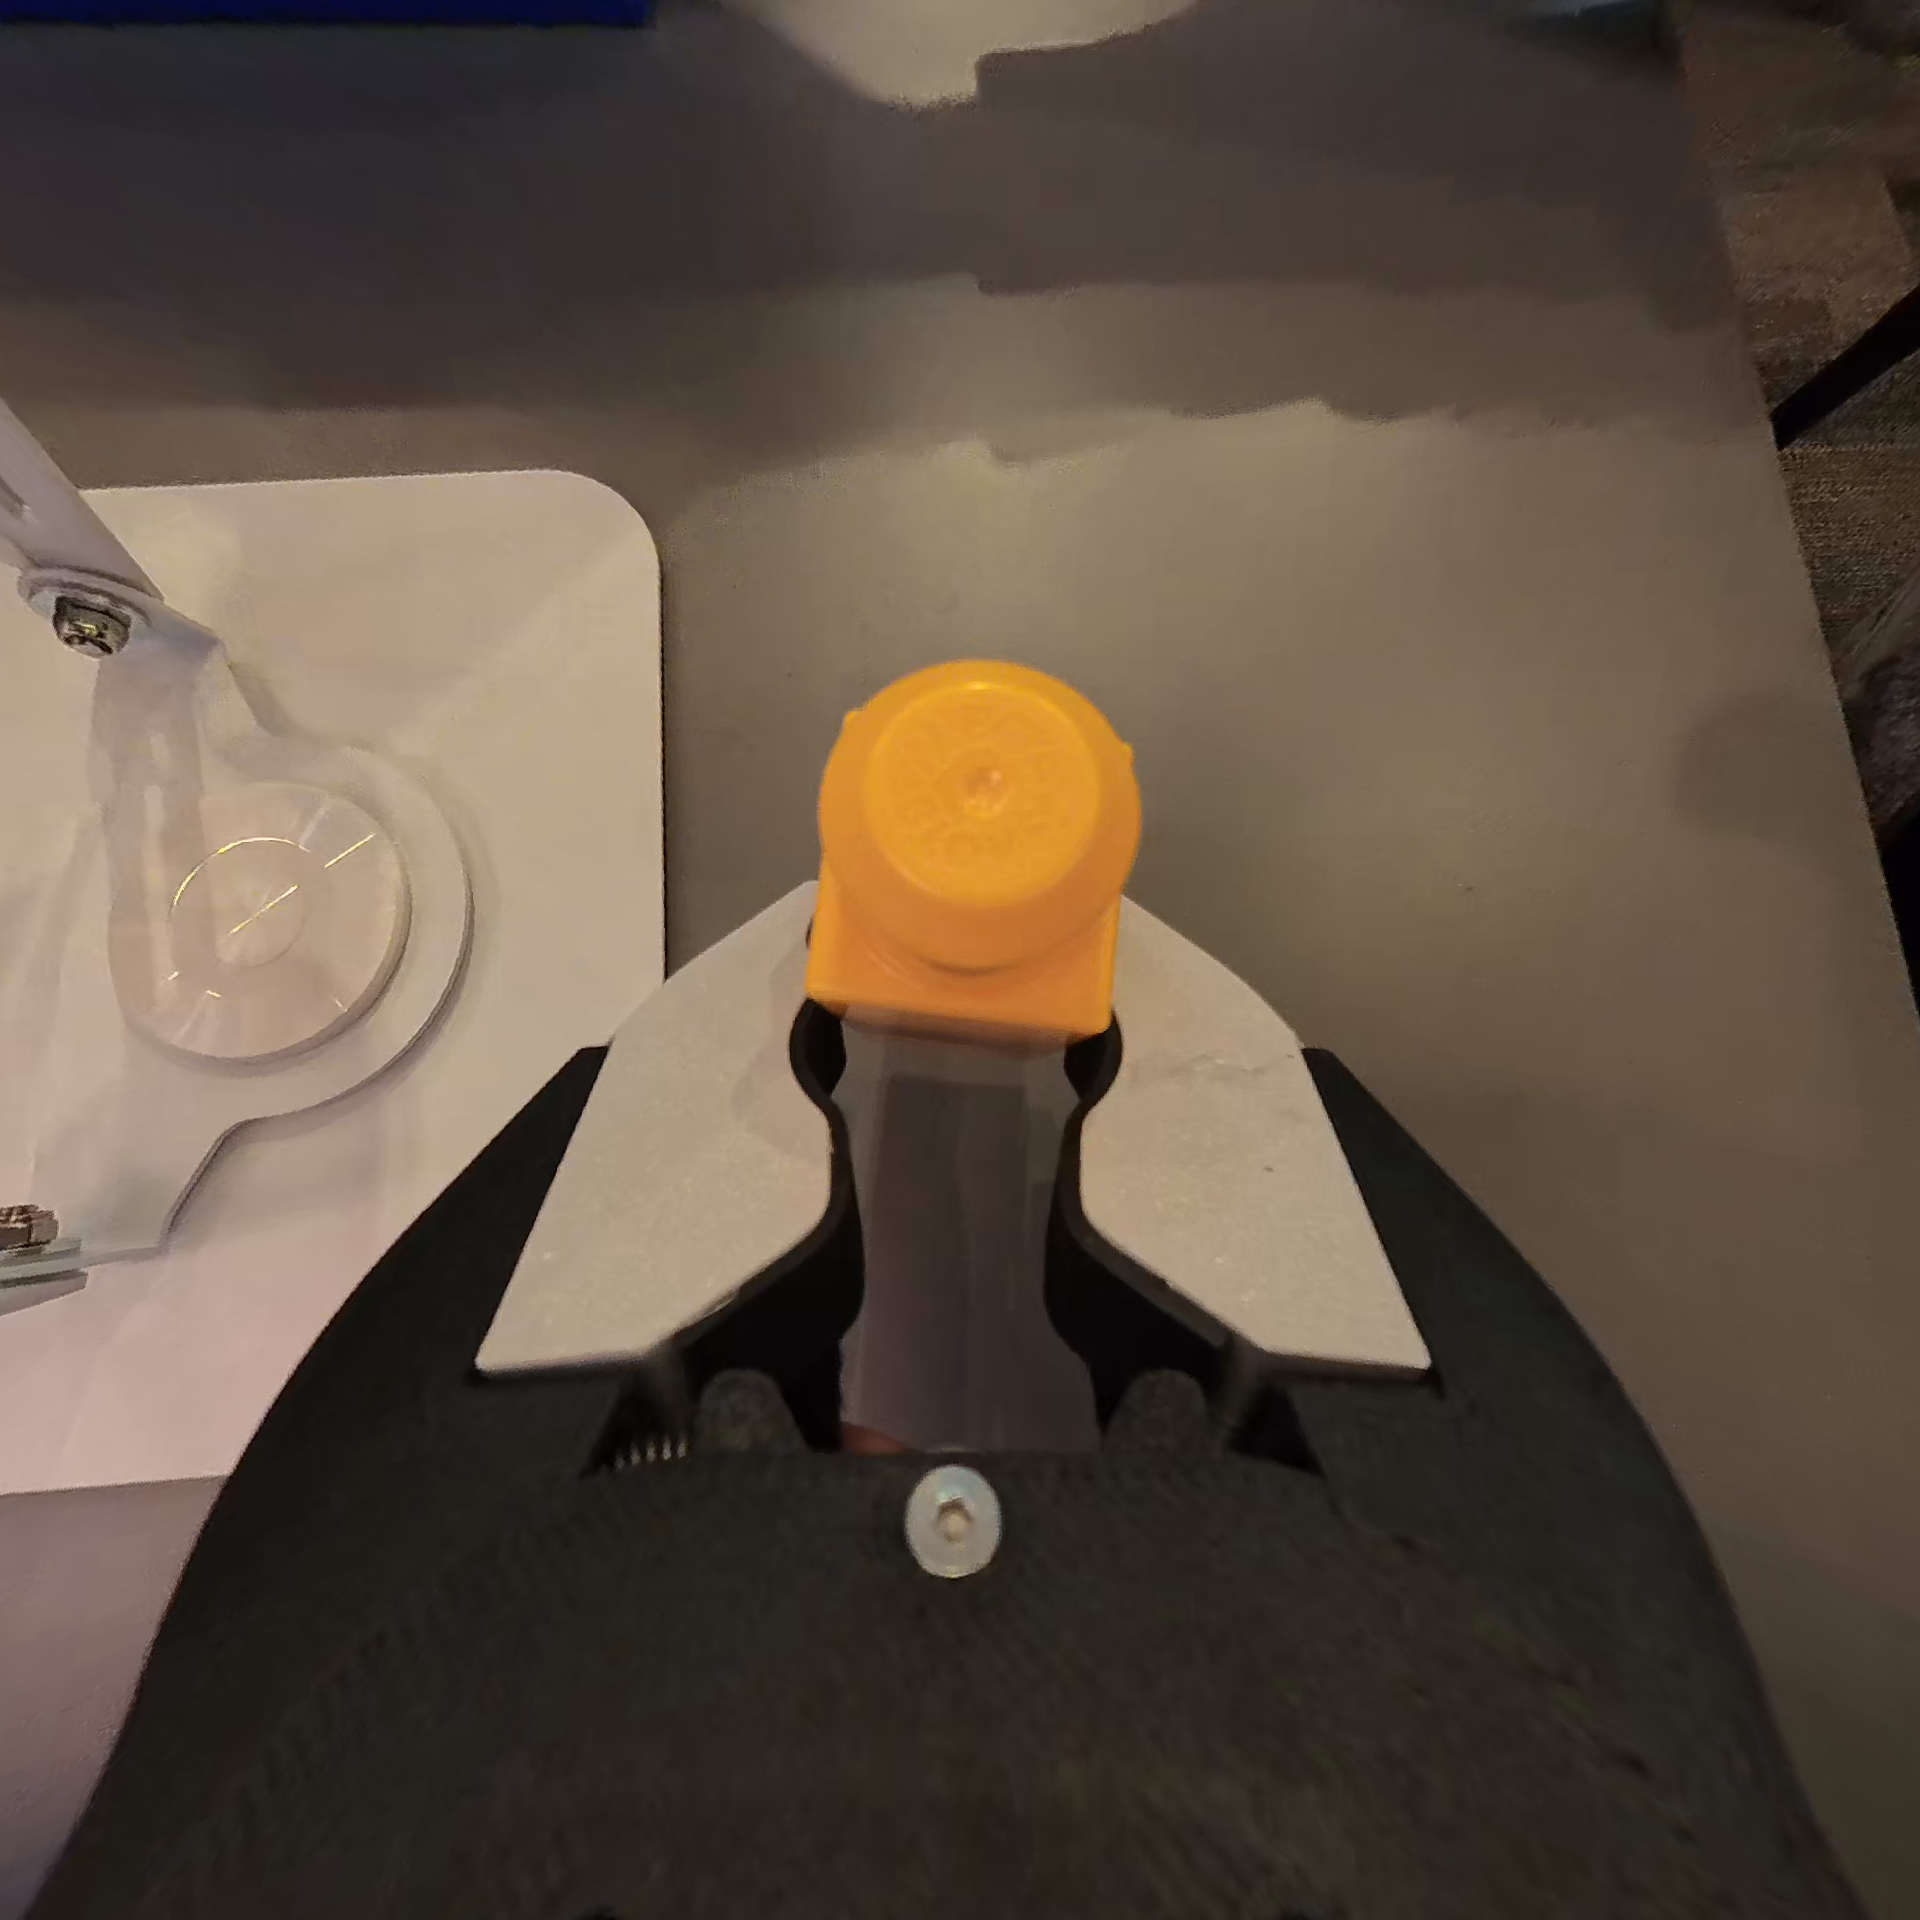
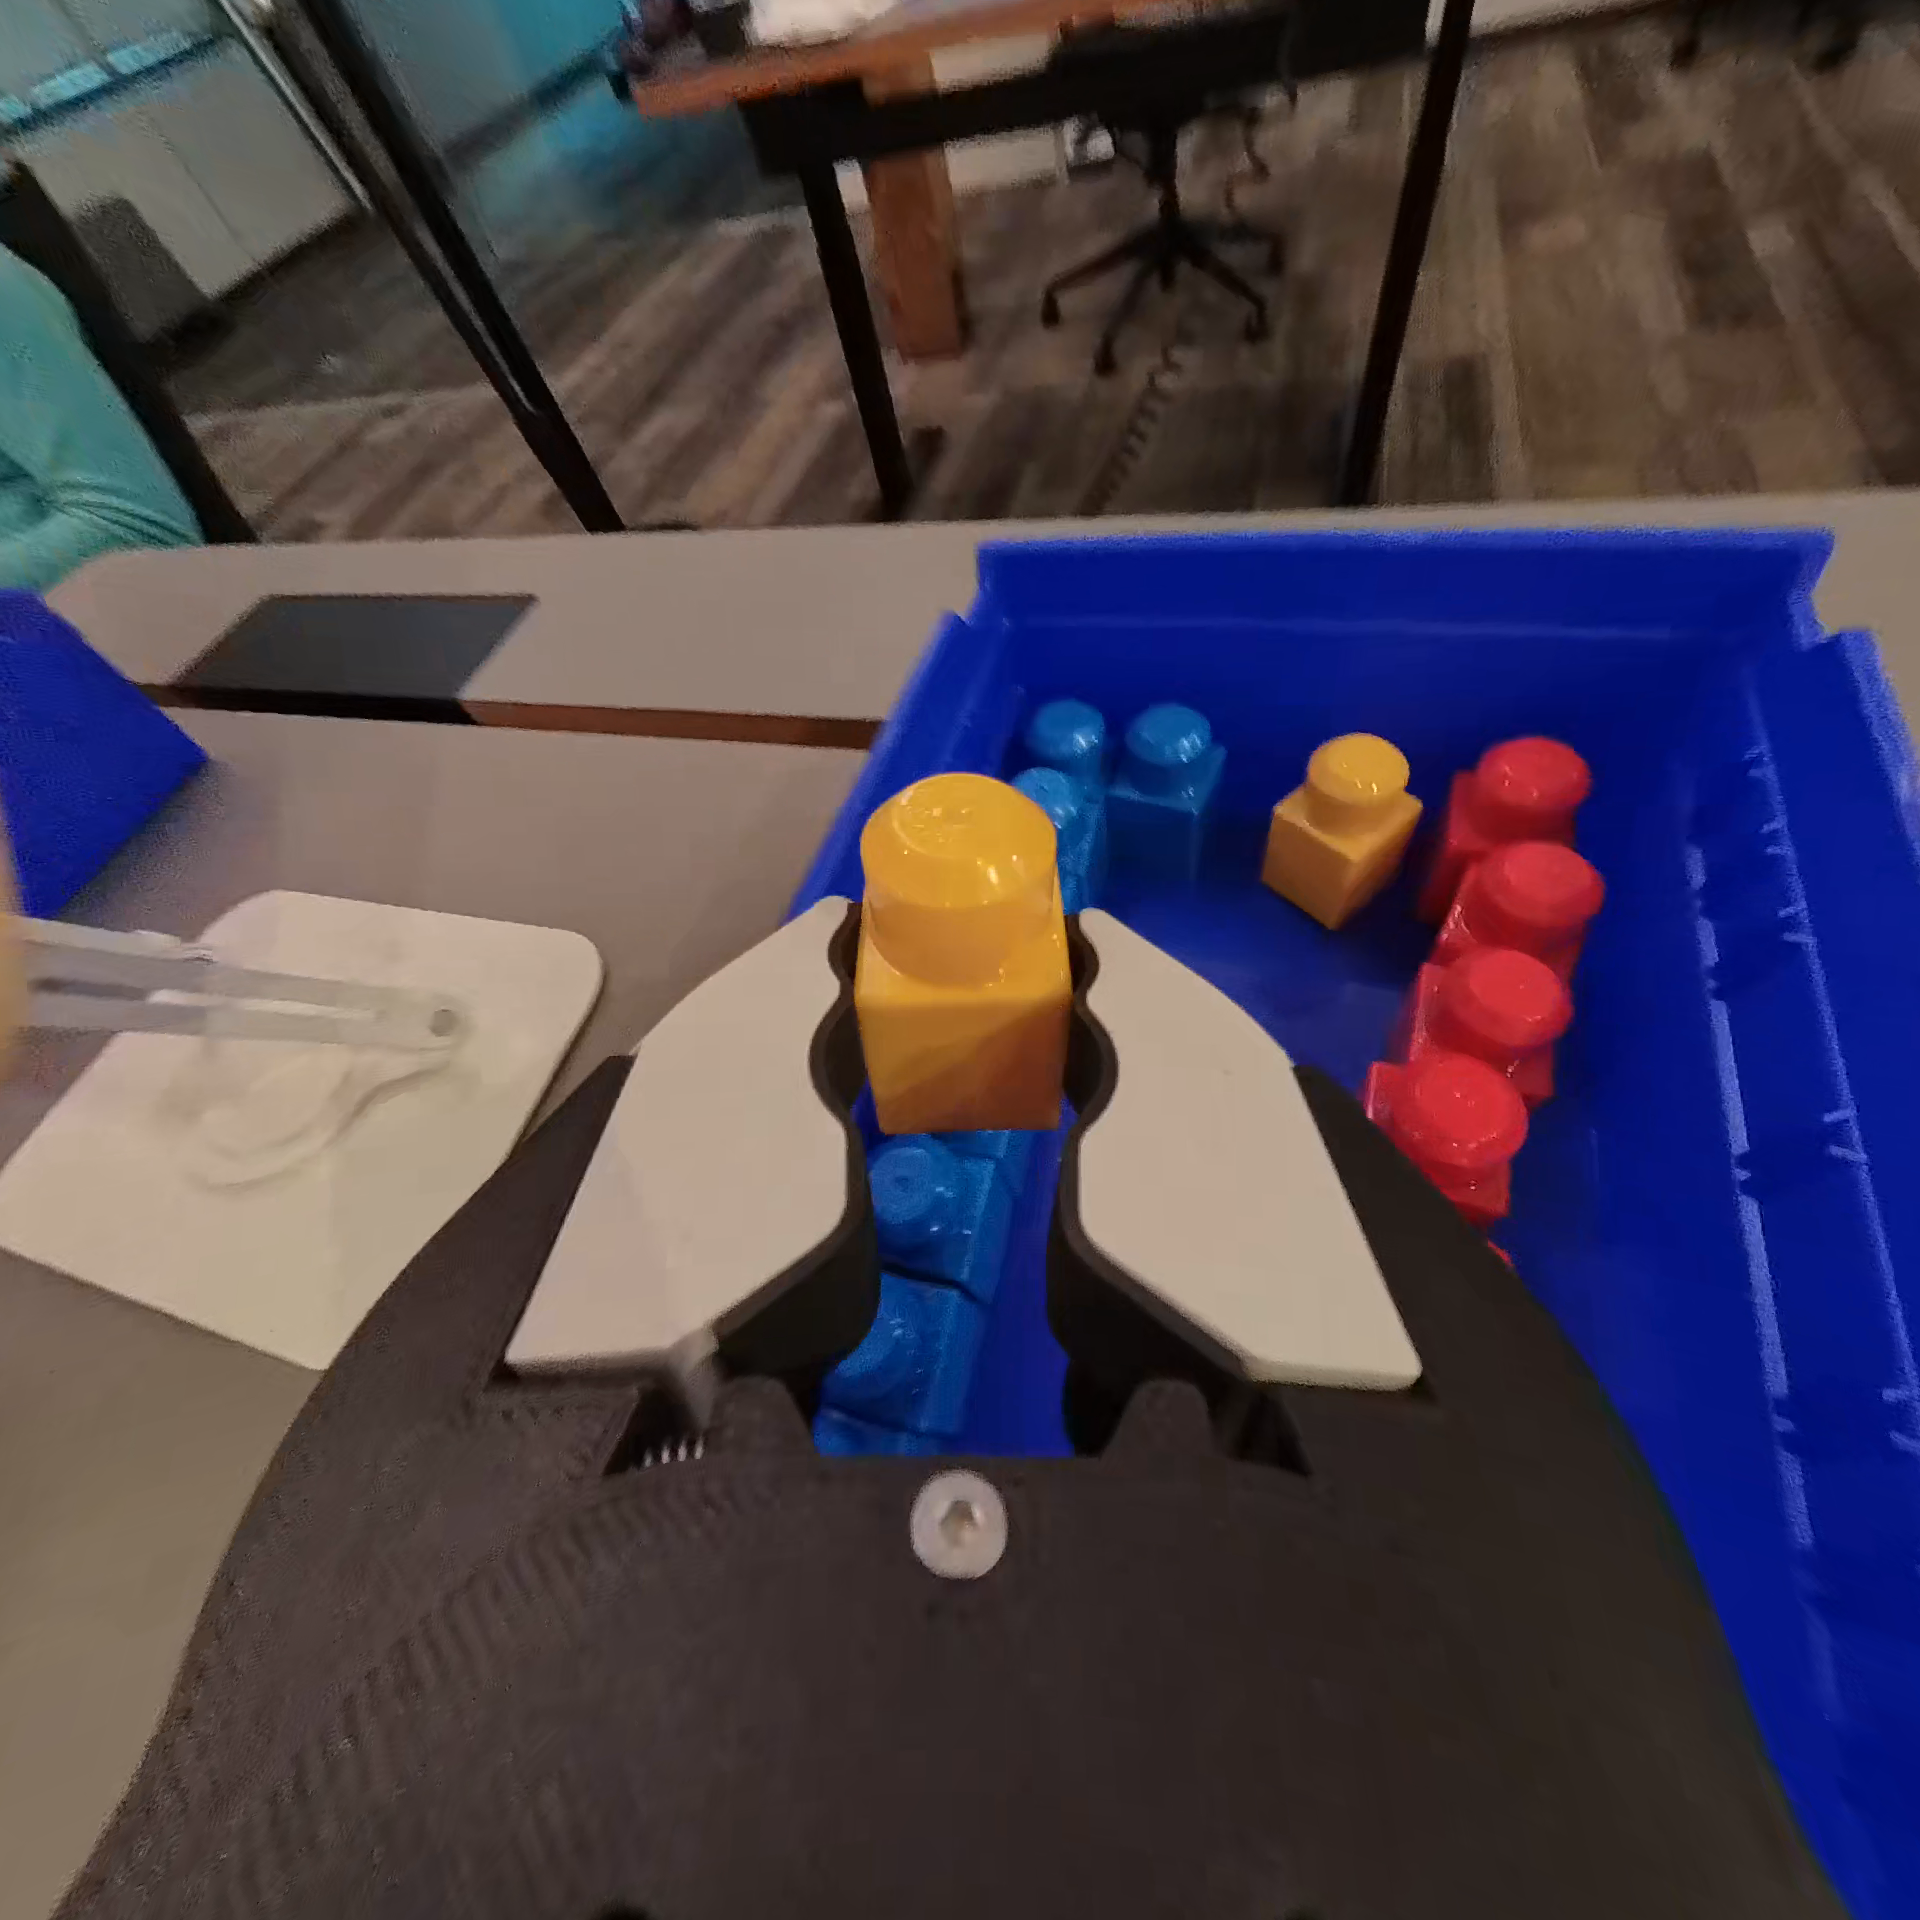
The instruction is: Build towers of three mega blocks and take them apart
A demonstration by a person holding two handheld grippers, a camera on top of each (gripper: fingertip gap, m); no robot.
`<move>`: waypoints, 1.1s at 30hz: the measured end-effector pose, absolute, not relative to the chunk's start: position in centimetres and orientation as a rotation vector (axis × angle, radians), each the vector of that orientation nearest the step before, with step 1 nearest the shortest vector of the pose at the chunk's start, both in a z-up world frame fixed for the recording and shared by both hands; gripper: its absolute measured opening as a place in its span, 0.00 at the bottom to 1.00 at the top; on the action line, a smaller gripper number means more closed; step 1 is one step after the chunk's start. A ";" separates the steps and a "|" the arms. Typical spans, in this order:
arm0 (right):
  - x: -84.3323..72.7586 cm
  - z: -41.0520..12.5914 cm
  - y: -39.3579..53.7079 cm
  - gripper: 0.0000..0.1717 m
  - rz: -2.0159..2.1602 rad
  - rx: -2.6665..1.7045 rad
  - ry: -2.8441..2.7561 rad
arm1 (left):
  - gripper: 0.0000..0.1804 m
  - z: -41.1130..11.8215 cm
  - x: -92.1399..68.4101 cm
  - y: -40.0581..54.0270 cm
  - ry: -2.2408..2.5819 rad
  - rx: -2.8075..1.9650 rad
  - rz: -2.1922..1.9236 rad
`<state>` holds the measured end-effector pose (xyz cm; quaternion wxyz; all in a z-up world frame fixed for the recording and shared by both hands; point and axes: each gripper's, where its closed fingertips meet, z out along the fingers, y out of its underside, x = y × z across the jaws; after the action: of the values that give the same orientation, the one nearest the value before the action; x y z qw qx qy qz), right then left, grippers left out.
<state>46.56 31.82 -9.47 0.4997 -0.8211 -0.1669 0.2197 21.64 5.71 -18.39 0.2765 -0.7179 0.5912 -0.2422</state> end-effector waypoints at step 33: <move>49.0 -19.2 37.8 0.21 0.216 -2.417 -0.468 | 0.22 -18.6 21.2 6.0 1.582 -1.934 -0.664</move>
<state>49.02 37.81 -19.23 0.3288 -0.9236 -0.1789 0.0825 21.17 5.96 -18.58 0.2745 -0.7192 0.5884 -0.2471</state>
